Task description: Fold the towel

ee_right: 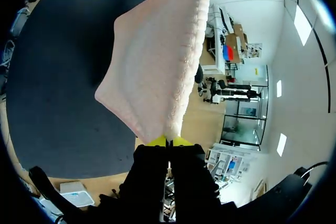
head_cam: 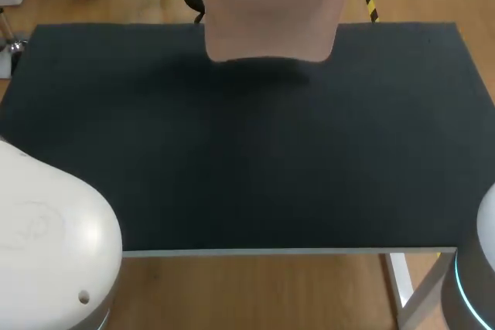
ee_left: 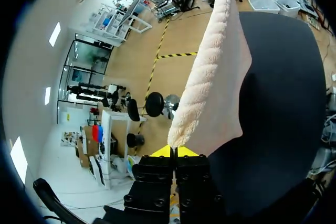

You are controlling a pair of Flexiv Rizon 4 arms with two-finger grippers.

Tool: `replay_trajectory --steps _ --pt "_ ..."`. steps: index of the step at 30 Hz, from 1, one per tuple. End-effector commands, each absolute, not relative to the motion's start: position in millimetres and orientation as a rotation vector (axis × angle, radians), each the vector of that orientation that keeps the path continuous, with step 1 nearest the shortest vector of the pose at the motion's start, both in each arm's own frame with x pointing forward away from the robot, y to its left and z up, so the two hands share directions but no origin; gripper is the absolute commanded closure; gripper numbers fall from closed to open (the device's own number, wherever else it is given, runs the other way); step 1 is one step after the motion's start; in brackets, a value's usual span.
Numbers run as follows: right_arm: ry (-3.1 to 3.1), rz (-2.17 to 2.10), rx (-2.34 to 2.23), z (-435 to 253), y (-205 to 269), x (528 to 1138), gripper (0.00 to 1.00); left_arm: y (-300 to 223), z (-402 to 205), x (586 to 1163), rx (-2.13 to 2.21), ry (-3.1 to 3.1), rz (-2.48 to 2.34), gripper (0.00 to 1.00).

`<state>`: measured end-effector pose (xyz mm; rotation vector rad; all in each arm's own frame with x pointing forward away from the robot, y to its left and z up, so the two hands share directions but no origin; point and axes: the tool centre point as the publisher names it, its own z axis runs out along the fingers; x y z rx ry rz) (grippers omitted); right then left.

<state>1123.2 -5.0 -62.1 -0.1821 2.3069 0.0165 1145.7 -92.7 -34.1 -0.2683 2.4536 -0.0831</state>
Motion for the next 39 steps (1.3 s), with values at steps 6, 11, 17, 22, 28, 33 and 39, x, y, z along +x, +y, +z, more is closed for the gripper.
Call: replay_trajectory --steps 6,11,17,22,28,33,39 --pt "2.367 0.019 -0.199 -85 -12 1095 1.0 -91 -78 1104 -0.259 2.534 -0.114 1.0" --pt "2.442 0.014 -0.224 -111 -14 1061 1.0 -95 -100 1071 -0.235 2.594 -0.132 1.0" --pt "2.57 0.013 -0.273 -147 -14 1019 1.0 -103 -127 1028 -0.213 2.699 -0.17 1.0" --pt "2.626 0.037 -0.286 -157 -14 993 1.0 -105 -139 994 -0.217 2.762 -0.18 1.0" --pt "2.652 0.04 -0.291 -157 -13 969 1.0 -104 -143 968 -0.21 2.791 -0.176 1.0" --pt "2.644 0.035 -0.274 -149 -19 954 1.0 -104 -138 951 -0.195 2.788 -0.173 1.0" --pt "2.634 0.032 -0.279 -143 -20 938 1.0 -104 -135 931 -0.189 2.782 -0.174 1.0"
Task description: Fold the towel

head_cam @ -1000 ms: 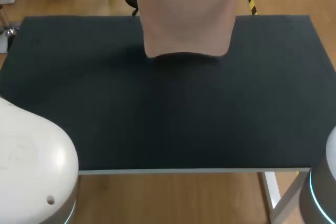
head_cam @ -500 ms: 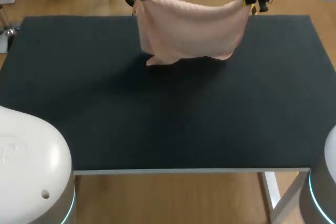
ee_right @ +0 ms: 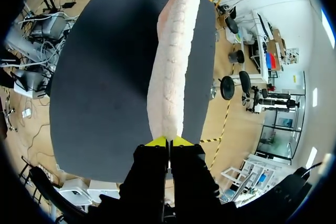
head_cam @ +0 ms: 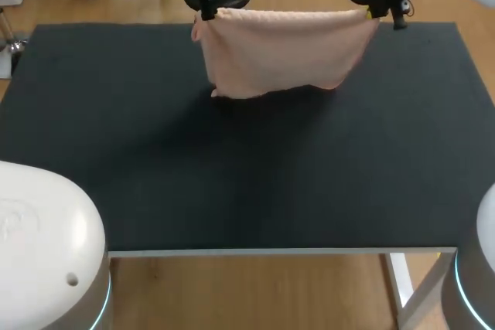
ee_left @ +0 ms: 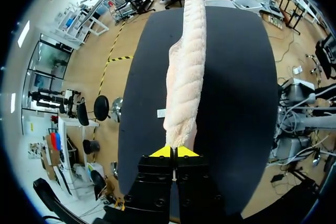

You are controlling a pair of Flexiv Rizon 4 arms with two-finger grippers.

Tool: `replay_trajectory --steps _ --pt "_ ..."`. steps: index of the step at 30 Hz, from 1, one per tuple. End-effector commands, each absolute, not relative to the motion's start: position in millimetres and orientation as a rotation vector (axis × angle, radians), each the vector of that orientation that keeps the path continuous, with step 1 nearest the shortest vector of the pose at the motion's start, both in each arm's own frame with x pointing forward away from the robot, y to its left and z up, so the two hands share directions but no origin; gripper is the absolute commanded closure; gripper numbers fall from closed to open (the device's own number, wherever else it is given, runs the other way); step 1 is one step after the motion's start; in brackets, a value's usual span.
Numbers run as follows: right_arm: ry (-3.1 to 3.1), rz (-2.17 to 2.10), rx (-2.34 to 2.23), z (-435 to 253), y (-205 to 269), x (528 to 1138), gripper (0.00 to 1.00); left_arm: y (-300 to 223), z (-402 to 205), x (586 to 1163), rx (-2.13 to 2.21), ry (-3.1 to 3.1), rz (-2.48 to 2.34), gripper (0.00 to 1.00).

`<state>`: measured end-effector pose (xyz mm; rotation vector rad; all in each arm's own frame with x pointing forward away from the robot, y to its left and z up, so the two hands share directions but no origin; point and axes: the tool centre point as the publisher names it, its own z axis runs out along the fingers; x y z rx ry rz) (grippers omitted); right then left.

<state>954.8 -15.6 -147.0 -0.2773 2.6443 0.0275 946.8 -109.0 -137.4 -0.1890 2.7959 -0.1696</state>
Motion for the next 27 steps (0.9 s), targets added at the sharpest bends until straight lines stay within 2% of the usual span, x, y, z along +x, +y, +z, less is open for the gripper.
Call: replay_trajectory --steps 1,13,27 --pt "2.636 0.035 -0.287 -144 -19 935 1.0 -105 -136 928 -0.189 2.783 -0.175 1.0" --pt "2.728 0.038 -0.321 -170 -15 914 1.0 -105 -159 911 -0.206 2.841 -0.173 1.0" --pt "2.929 -0.066 -0.288 -269 -19 940 1.0 -114 -272 929 -0.373 3.156 -0.079 1.0"
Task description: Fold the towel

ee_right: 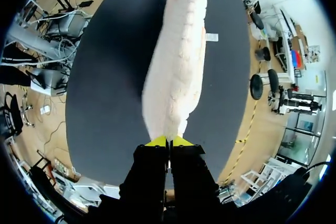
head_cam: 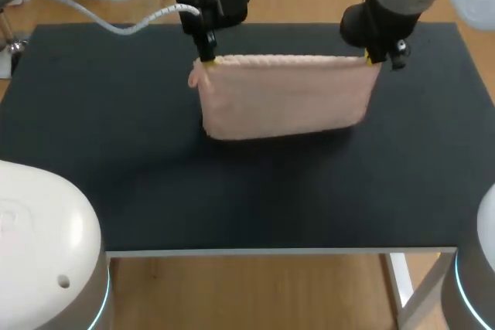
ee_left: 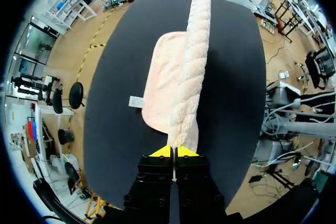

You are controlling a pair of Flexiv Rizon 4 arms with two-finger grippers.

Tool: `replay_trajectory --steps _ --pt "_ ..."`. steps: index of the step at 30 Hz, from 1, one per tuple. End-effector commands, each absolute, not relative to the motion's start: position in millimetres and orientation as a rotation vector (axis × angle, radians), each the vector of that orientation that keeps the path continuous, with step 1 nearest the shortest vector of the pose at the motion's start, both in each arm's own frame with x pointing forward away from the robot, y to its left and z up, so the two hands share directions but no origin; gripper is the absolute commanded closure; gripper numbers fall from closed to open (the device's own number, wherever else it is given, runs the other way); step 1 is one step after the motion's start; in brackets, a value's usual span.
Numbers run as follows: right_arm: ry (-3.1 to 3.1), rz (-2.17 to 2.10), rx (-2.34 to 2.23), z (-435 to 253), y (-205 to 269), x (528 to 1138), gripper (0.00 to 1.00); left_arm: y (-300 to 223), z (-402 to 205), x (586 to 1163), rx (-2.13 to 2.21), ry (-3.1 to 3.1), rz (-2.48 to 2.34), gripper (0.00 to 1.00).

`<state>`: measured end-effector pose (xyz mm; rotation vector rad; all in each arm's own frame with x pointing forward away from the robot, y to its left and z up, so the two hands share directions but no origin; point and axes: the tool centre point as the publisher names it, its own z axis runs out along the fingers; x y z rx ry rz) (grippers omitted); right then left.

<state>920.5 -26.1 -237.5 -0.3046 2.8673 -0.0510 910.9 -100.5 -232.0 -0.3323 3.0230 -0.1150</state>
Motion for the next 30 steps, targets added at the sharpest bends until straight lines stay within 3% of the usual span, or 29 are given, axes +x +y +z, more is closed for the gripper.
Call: replay_trajectory --steps 1,11,30 --pt "2.941 -0.076 -0.273 -277 -20 942 1.0 -115 -279 928 -0.373 3.163 -0.048 1.0" --pt "3.031 -0.049 -0.198 -331 -20 963 1.0 -117 -319 940 -0.454 3.259 0.028 1.0" --pt "3.057 -0.14 -0.181 -367 -13 1000 1.0 -105 -352 972 -0.472 3.315 0.158 1.0"
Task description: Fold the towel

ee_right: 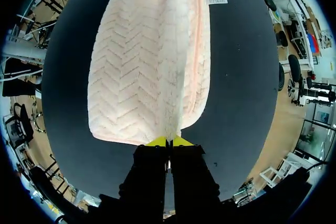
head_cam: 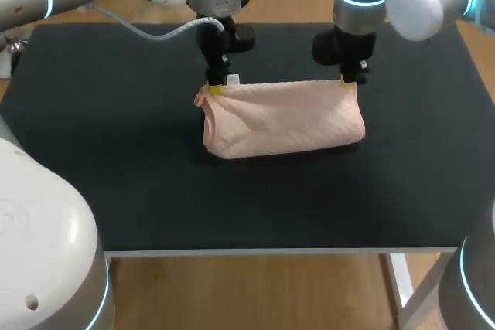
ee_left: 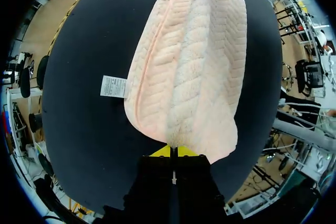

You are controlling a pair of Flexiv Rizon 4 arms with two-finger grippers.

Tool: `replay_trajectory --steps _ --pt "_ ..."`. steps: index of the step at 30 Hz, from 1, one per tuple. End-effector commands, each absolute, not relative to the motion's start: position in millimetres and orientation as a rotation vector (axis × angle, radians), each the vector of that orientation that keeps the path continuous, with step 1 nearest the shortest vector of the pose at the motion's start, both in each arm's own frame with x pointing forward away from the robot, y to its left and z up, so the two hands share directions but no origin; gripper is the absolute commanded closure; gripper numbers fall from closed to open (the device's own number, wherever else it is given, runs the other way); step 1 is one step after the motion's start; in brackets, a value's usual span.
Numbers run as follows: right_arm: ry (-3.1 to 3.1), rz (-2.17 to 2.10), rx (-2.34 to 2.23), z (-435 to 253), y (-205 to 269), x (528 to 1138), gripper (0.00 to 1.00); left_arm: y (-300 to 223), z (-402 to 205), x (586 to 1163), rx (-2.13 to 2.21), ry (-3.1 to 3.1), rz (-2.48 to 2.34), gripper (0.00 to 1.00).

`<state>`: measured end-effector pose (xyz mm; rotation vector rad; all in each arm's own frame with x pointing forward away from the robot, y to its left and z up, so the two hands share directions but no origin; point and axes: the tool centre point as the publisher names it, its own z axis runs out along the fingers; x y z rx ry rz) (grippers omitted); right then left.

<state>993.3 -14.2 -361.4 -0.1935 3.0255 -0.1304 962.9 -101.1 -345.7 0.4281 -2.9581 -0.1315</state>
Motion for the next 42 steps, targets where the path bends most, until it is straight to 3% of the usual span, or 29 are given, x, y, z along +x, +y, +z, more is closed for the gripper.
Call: replay_trajectory --steps 1,2,3,4,5,21,31,42 --pt "3.059 -0.138 -0.172 -368 -13 1000 1.0 -105 -353 973 0.411 -2.899 -0.139 1.0" --pt "3.06 -0.125 -0.166 -368 -13 1000 1.0 -105 -354 973 0.41 -2.896 -0.132 1.0" --pt "3.06 -0.125 -0.168 -368 -13 1000 1.0 -105 -354 974 0.402 -2.903 -0.114 0.77" --pt "3.061 -0.121 -0.172 -368 -13 1000 0.81 -105 -354 974 0.39 -2.9 -0.113 0.19" --pt "3.063 -0.119 -0.174 -368 -13 1000 0.0 -105 -354 974 0.394 -2.9 -0.113 0.0" --pt "2.986 -0.111 -0.181 -337 -22 999 0.0 -83 -297 947 -0.008 -3.189 0.3 0.0" --pt "2.952 -0.175 -0.23 -331 -16 1001 0.0 -38 -286 929 0.186 -3.264 0.758 0.0" --pt "2.897 -0.234 -0.353 -324 -1 1002 0.0 -23 -281 929 0.283 -3.164 1.036 0.0"
